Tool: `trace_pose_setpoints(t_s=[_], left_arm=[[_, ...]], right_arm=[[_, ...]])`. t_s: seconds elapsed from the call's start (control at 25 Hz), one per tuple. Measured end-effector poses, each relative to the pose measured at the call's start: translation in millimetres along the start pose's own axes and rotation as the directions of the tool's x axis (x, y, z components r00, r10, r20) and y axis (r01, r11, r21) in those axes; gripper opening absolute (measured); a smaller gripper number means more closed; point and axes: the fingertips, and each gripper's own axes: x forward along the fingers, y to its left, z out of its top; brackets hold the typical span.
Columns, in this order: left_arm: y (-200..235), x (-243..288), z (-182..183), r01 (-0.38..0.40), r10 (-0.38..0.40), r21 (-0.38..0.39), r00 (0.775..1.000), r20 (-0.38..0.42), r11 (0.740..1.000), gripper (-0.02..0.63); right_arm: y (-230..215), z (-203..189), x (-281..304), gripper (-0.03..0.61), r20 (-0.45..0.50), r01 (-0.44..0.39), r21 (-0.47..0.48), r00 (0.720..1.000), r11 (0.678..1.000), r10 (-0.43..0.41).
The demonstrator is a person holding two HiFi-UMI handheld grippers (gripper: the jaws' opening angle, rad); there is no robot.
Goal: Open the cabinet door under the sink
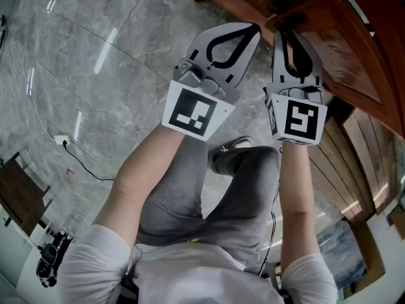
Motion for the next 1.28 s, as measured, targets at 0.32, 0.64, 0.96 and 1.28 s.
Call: trace_pose_setpoints(t_s=[0.32, 0.64, 0.96, 1.28], left_arm=[[-5, 4, -3, 0.007, -0.007, -0.003, 1.000, 0.001, 1.000, 0.011], [-5, 2, 2, 0.001, -0.001, 0.005, 1.000, 0.007, 1.000, 0.011], [1, 6, -5, -0.012, 0.013, -0.015, 1.000, 0.011, 1.000, 0.011], [3, 29, -11, 0.083, -0.080, -0.062, 0.995, 0.053, 0.995, 0.011]], right_arm=[[14, -3, -12, 0.064, -0.017, -0.045, -0.007, 0.999, 0.999, 0.045], [26, 0, -23, 0.064, 0.029, -0.076, -0.005, 0.997, 0.997, 0.076], [34, 0, -32, 0.064, 0.035, -0.108, -0.026, 0.993, 0.994, 0.108], [38, -2, -38, 0.064, 0.021, -0.115, -0.040, 0.993, 0.993, 0.116]])
